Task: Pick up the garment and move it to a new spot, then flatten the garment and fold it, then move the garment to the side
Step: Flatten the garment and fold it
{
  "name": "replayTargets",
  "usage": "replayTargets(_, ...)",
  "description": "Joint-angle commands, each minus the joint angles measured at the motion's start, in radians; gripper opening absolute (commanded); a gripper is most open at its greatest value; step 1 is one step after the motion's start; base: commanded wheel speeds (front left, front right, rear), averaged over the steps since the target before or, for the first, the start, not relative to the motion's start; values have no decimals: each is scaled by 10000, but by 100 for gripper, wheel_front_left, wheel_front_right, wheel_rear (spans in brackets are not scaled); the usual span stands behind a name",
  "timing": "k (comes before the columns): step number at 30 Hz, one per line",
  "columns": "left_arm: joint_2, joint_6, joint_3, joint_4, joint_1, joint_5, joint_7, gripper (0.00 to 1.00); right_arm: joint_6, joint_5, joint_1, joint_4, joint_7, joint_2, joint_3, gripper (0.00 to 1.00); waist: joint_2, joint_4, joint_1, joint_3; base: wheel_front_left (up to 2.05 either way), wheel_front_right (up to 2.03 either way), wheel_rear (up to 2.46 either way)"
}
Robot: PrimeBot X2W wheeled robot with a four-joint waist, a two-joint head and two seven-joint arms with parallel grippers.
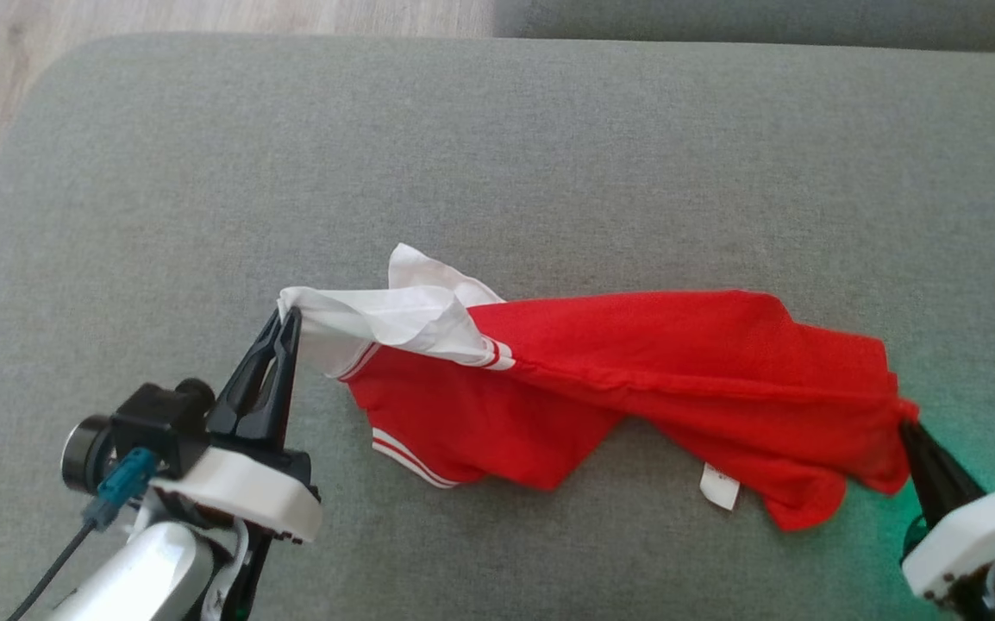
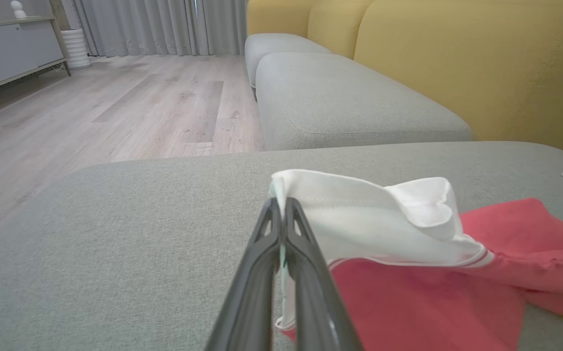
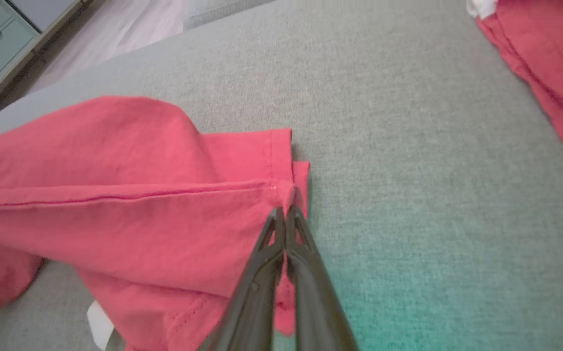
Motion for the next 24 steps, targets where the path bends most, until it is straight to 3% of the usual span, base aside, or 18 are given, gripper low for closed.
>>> replayTargets(1,262,19,521,-226,-561,61,-97,0,-9,66,-343,-296,-175,-341,173,0,0,-25,-1,22,0,0,0)
replayTargets(6,365,-62,651,-137,-730,129,-331,0,-9,90,-549,-514,-734,-532,-38,0,0,-156,-1,-95,0,0,0)
replayTargets(12,849,-363,997,-245,-1760,643,-701,0,-9,-19,-829,-1669,-1266,-1017,-886,0,0,-392,-1,-573,0,0,0)
replayTargets(20,1288,-694,1520,-484,-3854,1382,-881,0,-9,-395,-1748,-4028,-619,-1580,-1948,0,0,-864,-1,-1416,0,0,0)
replayTargets(24,1364,-953,1665,-402,-5015,1561,-634,0,-9,-414,-2781,-4616,-129,-1911,-2034,0,0,-1127,-1,-1566,0,0,0)
